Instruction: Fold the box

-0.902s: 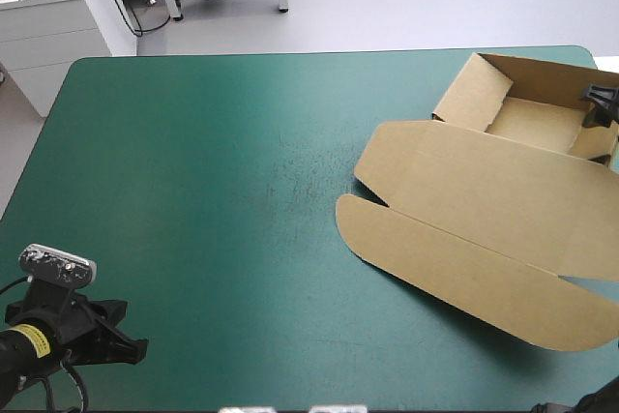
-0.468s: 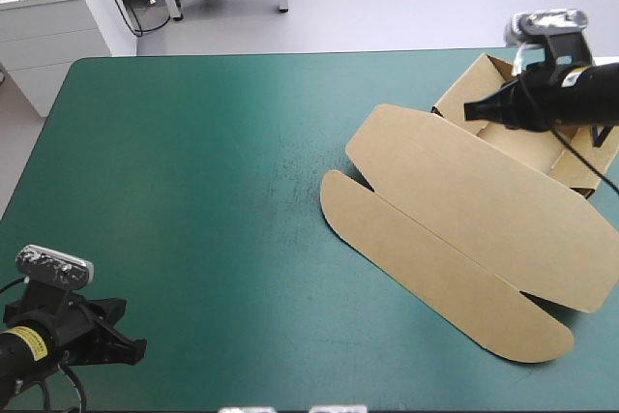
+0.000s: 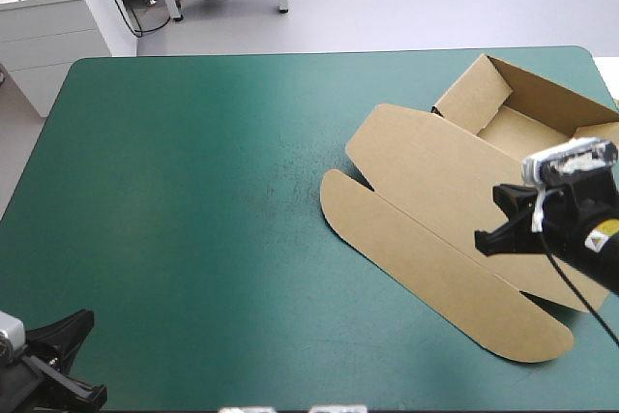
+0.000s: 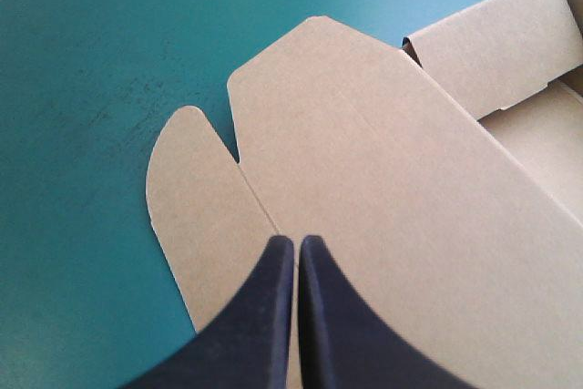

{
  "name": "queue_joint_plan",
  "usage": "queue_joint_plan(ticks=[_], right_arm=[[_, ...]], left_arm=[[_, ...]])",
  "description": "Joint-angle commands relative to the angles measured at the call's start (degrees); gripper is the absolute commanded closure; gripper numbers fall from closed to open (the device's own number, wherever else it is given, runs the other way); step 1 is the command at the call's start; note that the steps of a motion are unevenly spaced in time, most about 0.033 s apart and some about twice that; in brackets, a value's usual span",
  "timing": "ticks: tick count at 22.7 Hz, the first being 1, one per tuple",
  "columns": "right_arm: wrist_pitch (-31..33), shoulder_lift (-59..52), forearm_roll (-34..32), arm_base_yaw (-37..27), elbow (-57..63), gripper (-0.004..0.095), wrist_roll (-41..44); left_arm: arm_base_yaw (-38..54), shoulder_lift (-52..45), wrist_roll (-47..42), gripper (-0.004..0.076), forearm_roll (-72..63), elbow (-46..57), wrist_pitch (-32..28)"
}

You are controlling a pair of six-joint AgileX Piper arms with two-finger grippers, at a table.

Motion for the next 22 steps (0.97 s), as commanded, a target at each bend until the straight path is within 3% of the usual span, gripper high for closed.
queue_joint_plan(ticks=[1, 6, 10, 18, 22], right_arm=[[-6.0, -6.5, 0.5, 0.1, 6.3, 0.0908, -0.8], [-9.0, -14.3, 0.2, 0.1, 16.5, 0.0908, -0.8], [-13.2, -23.2, 0.2, 0.1, 26.5, 0.0908, -0.8], [-15.4, -36.6, -2.4, 0.1, 34.8, 0.0908, -0.7], [-15.7, -41.5, -4.3, 0.1, 36.5, 0.0908, 2.4]], left_arm=[[-0.2, -1.6, 0.0, 0.0732, -0.6, 0.1, -3.8], [-0.2, -6.5, 0.0, 0.0732, -0.6, 5.5, -4.8], [-0.2, -12.0, 0.0, 0.0732, -0.8, 12.5, -9.0], [-0.2, -15.2, 0.3, 0.0732, -1.5, 18.6, -16.3], [-0.2, -15.2, 0.0, 0.0732, -1.6, 19.0, -16.1]])
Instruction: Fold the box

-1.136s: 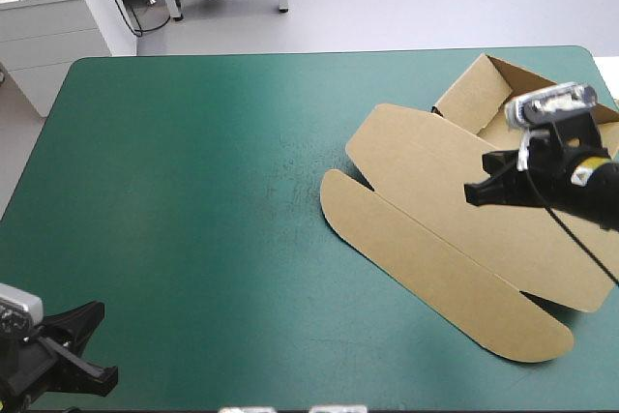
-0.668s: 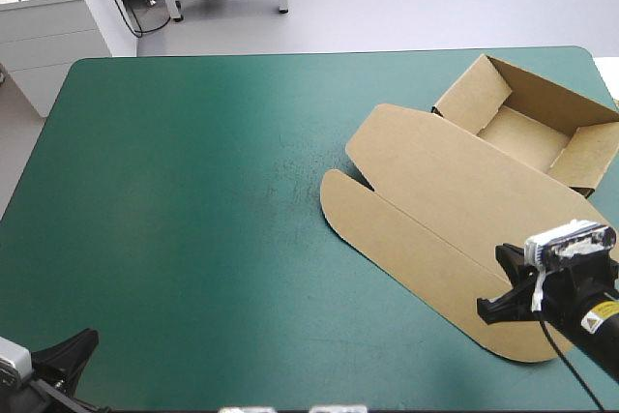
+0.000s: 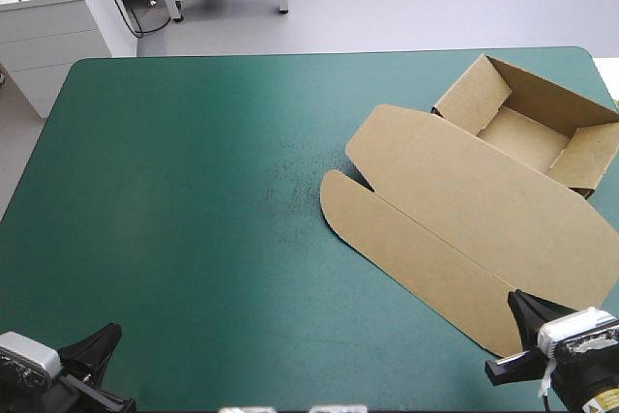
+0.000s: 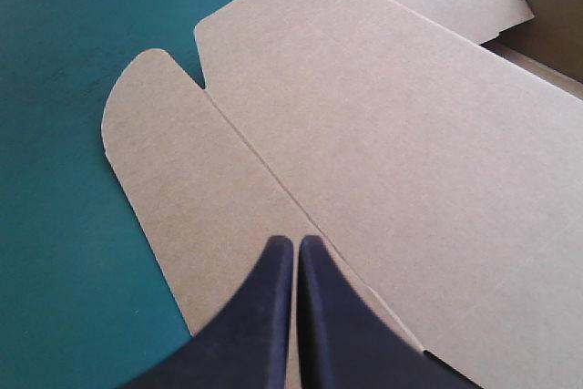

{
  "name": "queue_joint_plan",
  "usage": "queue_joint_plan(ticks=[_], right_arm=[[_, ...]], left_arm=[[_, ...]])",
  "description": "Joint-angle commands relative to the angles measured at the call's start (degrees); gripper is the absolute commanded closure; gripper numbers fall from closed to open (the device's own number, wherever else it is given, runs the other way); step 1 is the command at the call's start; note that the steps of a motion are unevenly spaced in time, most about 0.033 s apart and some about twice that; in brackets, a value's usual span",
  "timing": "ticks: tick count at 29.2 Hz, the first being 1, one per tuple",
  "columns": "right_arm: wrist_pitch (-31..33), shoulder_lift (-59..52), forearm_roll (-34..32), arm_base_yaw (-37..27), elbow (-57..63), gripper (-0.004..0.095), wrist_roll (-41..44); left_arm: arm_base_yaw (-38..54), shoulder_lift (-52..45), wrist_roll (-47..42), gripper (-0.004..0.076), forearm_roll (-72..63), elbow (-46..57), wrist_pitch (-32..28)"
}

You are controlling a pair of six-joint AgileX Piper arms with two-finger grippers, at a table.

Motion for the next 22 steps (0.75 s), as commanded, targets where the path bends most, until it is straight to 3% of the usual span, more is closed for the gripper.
queue_joint_plan(ticks=[1, 6, 22], right_arm=[[-4.3, -1.6, -3.1, 0.1, -1.1, 0.0908, 3.7], [-2.8, -2.8, -8.0, 0.1, -1.1, 0.0908, 9.9], [-2.8, -2.8, -8.3, 0.1, -1.1, 0.0927, 10.3]], left_arm=[[-0.2, -0.3, -0.3, 0.0732, -0.5, -0.4, -6.1], [-0.2, -0.3, -0.3, 0.0732, -1.2, 1.0, -9.5], [-0.2, -0.3, -0.3, 0.0732, -1.9, 1.4, -10.5]])
